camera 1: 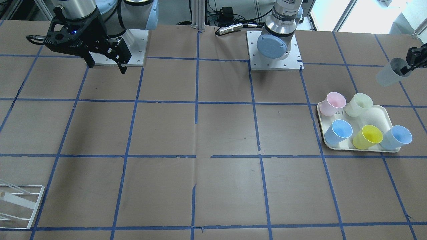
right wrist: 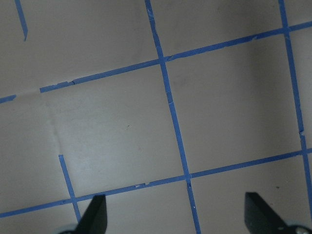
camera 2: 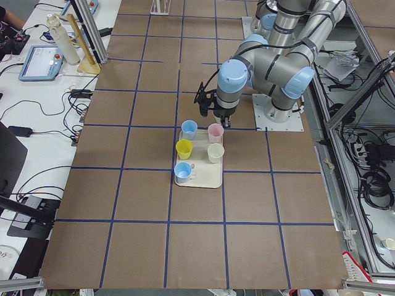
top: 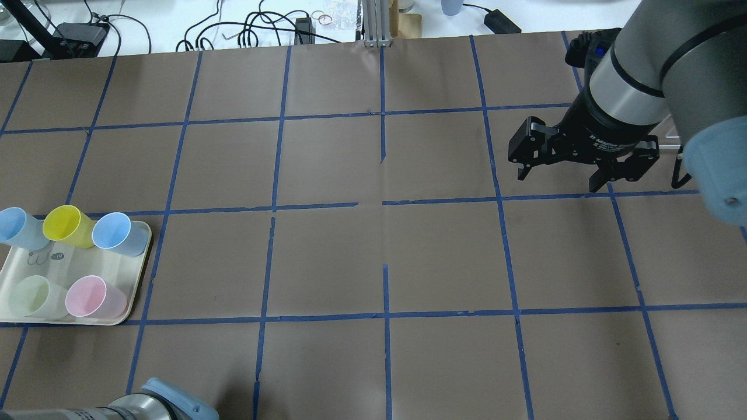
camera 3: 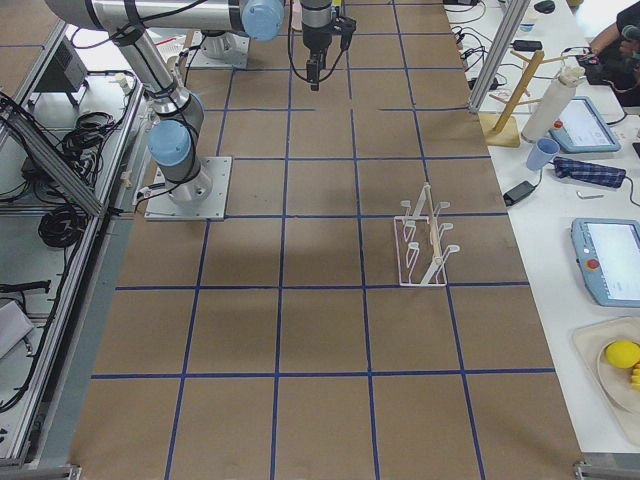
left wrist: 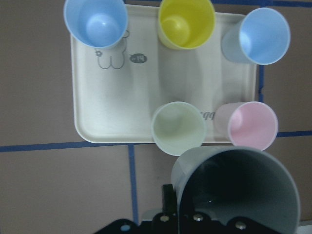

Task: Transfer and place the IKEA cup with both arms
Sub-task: 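Lower the white cup onto the tray beside the blue cup with the left gripper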

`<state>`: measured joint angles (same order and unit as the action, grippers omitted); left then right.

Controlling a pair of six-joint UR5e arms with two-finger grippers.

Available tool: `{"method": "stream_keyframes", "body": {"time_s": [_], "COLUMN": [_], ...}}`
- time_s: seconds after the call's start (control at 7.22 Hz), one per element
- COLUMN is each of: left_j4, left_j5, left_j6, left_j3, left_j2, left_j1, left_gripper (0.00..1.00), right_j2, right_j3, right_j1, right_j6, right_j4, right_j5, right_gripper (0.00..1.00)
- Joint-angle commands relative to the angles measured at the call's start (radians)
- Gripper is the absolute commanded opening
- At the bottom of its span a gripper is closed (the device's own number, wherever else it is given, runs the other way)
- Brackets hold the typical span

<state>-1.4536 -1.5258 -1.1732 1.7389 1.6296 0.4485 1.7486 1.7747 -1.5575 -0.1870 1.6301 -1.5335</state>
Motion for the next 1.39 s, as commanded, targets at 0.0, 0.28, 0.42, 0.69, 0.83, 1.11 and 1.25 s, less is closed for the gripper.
{"method": "stream_keyframes", "body": {"time_s": [0.0, 0.28, 0.42, 0.69, 0.83, 1.11, 1.25], "left_j4": [0.158, 0.286, 0.286, 0.285, 0.283, 0.288, 0.291], "left_j5": [-0.002, 0.019, 0.019, 0.065, 0.059, 0.055, 0.053], "left_j6": [-0.081, -0.106, -0.092, -0.051, -0.042, -0.043, -0.048], "left_j3": [-0.007, -0.010, -0.010, 0.008, 0.010, 0.011, 0.011], "left_j2": [0.143, 0.246, 0.266, 0.288, 0.291, 0.299, 0.300], "left_j1": [-0.028, -0.028, -0.025, -0.011, 0.002, 0.004, 0.004], "left_gripper": [0.00, 0.00, 0.00, 0.00, 0.00, 0.00, 0.00], "right_j2": [-0.003, -0.006, -0.008, -0.009, -0.008, -0.005, -0.004], "right_j3": [0.000, -0.001, -0.001, -0.001, 0.000, 0.003, 0.002], "right_j1": [0.007, 0.016, 0.019, 0.022, 0.036, 0.056, 0.054], "right_j6": [0.032, 0.049, 0.058, 0.058, 0.058, 0.057, 0.046], "right_j4": [0.002, 0.010, 0.008, 0.010, 0.008, -0.001, 0.001], "right_j5": [-0.001, -0.002, -0.005, -0.004, -0.005, 0.000, 0.003], "right_gripper": [1.00, 1.00, 1.00, 1.00, 1.00, 1.00, 1.00]}}
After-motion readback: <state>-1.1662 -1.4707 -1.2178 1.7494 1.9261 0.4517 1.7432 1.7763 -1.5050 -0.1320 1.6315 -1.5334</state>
